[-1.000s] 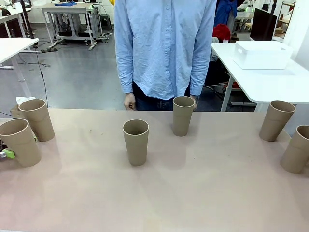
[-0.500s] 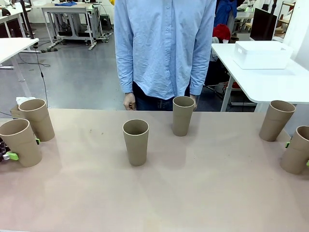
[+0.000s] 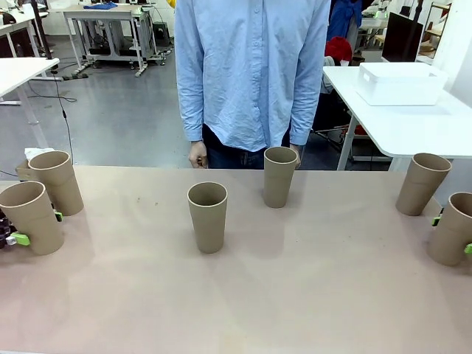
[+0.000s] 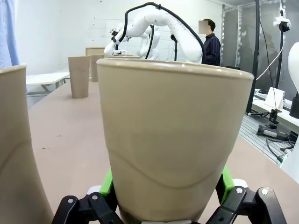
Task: Stack the cups and store them in the basket.
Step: Pick up two Reusable plastic cups , one in each hand.
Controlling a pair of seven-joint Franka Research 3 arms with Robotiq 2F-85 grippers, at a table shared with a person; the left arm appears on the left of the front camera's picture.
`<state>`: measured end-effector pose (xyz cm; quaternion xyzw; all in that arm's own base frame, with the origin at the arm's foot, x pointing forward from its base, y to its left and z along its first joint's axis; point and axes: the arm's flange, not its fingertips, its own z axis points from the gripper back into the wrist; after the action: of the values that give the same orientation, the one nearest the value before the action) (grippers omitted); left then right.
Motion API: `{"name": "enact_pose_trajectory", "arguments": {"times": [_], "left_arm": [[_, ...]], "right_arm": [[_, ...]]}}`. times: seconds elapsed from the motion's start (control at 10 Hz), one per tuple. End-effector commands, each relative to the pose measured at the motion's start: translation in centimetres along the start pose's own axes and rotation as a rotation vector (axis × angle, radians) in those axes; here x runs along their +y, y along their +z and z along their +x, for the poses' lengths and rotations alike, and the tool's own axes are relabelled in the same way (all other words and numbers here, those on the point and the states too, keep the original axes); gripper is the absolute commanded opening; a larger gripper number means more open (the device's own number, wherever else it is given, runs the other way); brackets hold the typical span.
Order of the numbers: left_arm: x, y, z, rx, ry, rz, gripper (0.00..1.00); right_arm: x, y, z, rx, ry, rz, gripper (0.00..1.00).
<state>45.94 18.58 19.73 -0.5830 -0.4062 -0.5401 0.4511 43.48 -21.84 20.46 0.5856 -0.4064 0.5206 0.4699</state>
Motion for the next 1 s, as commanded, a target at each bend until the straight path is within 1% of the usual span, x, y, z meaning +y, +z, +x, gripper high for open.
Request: {"name": "enact_pose_trajectory", "arguments": {"times": [0.0, 0.8, 0.9], "left_arm": [[-0.3, -1.4, 0.3, -0.012, -0.040, 0.009, 1.00], [-0.1, -2.7, 0.5, -0.023, -0.061, -0.008, 1.00], [-0.2, -2.7, 0.5, -0.023, -0.081, -0.002, 0.82]], "right_arm": [[1.0, -0.7, 0.0, 0.009, 0.036, 0.003, 1.00], [1.2, -0.2, 0.1, -0.018, 0.043, -0.026, 1.00], [1.3, -0.2, 0.2, -0.024, 0.038, -0.026, 0.80]]}}
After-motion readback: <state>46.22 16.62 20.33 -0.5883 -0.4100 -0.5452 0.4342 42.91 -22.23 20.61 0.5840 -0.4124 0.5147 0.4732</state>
